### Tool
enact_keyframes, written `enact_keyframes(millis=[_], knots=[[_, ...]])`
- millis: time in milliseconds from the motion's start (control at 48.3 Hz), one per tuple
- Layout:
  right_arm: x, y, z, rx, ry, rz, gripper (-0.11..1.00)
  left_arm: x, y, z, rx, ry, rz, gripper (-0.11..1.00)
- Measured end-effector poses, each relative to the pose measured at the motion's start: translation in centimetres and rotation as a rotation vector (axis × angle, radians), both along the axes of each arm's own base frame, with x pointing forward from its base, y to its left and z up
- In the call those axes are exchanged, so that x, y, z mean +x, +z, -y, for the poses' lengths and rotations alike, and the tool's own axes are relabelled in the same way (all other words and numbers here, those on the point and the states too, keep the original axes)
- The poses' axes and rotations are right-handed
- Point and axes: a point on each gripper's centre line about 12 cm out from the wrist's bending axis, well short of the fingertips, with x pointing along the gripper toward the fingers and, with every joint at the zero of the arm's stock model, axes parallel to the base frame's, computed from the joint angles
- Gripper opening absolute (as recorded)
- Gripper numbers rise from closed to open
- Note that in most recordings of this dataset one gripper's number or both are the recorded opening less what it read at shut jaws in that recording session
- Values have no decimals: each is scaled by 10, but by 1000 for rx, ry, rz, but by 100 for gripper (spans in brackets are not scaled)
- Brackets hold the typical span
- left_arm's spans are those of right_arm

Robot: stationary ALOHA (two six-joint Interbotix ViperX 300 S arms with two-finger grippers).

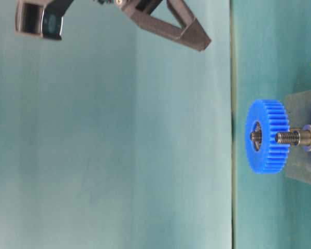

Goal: Fit the large gear onto the shaft.

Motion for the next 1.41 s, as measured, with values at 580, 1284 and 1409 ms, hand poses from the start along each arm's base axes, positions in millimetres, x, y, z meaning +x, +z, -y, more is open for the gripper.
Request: enact_keyframes(millis=[580,1284,1409], knots=[[-4,-6,0,-2,-4,17,69,0,-2,0,0,0,-11,0],[-10,-18,-3,-13,-4,100,69,-2,-5,0,0,0,-20,0],[-10,-19,-2,-13,-4,100,69,-2,-5,0,0,0,-20,0]])
